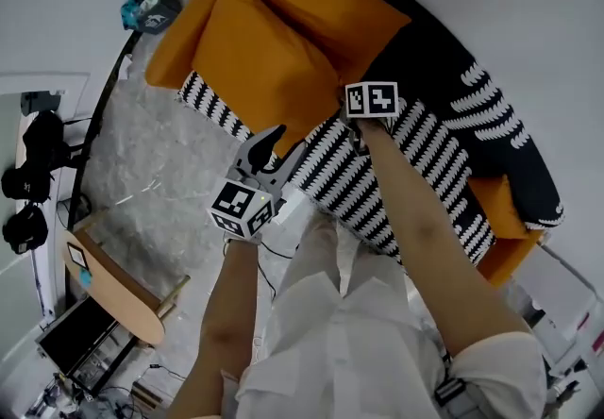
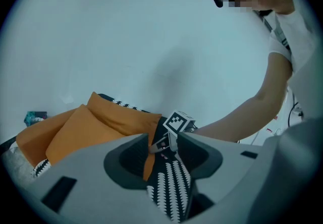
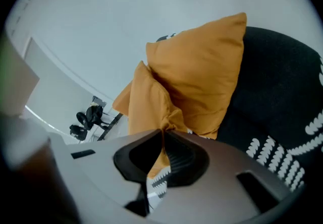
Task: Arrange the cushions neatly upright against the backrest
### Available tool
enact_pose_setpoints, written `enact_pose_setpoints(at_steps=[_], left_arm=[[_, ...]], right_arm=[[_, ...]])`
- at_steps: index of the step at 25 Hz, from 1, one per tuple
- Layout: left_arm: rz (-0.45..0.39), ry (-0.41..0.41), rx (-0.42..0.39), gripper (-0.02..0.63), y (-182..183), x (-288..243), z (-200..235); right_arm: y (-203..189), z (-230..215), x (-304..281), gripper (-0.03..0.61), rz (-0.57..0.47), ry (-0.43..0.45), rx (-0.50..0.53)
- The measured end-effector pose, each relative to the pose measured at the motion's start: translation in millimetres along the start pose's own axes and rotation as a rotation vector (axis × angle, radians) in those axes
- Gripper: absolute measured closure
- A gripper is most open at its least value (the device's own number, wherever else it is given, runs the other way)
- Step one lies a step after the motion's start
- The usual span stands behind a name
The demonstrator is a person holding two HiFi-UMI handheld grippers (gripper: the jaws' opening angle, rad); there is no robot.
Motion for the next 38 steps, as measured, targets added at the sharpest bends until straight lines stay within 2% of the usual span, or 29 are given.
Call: enact_pose_setpoints(at_steps=[6,10,13,18,23,26,30,34,38], left_arm=[[-0.005,-0.019,-0.006,0.422,2,2,-28],[0.008,-0.048,-0.014,0.422,-1,4,-55],[0.029,-0.084,-0.057,0.422,-1,-3,-79],[0.116,-0.138,-0.13,0.414,-16,-27,-116],[0.267,-0.222,-0.262,0.387,-38,-69,-157],[0.415,-0.301,-0.427,0.344,-55,-104,-173],[0.661,-0.345,-0.796,0.29,-69,-155,-182],[0.847,-0.368,-1.174,0.265,-76,-190,-188],[1.039,-0.387,-1.513,0.253,-95,-218,-188]], right_arm=[[-21,41,45,0.551,-0.033,0.037,0.142],[-48,44,96,0.551,-0.053,0.018,0.209],[-68,33,143,0.551,-0.089,-0.008,0.295],[-126,1,222,0.551,-0.074,-0.041,0.414],[-200,-41,301,0.551,-0.036,-0.052,0.507],[-245,-63,340,0.551,-0.037,-0.049,0.535],[-289,-82,371,0.549,-0.036,-0.042,0.526],[-323,-76,376,0.548,0.018,-0.032,0.533],[-342,-75,373,0.548,0.033,-0.017,0.54]])
Point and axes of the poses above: the fingertips, and each gripper's own axes: x backward along the fingers, z to its left, y out of its top, the point moved 9 cm from there along x, backward along the fingers, and after that the axes turned 14 degrees about x, right-handed, at the moved point
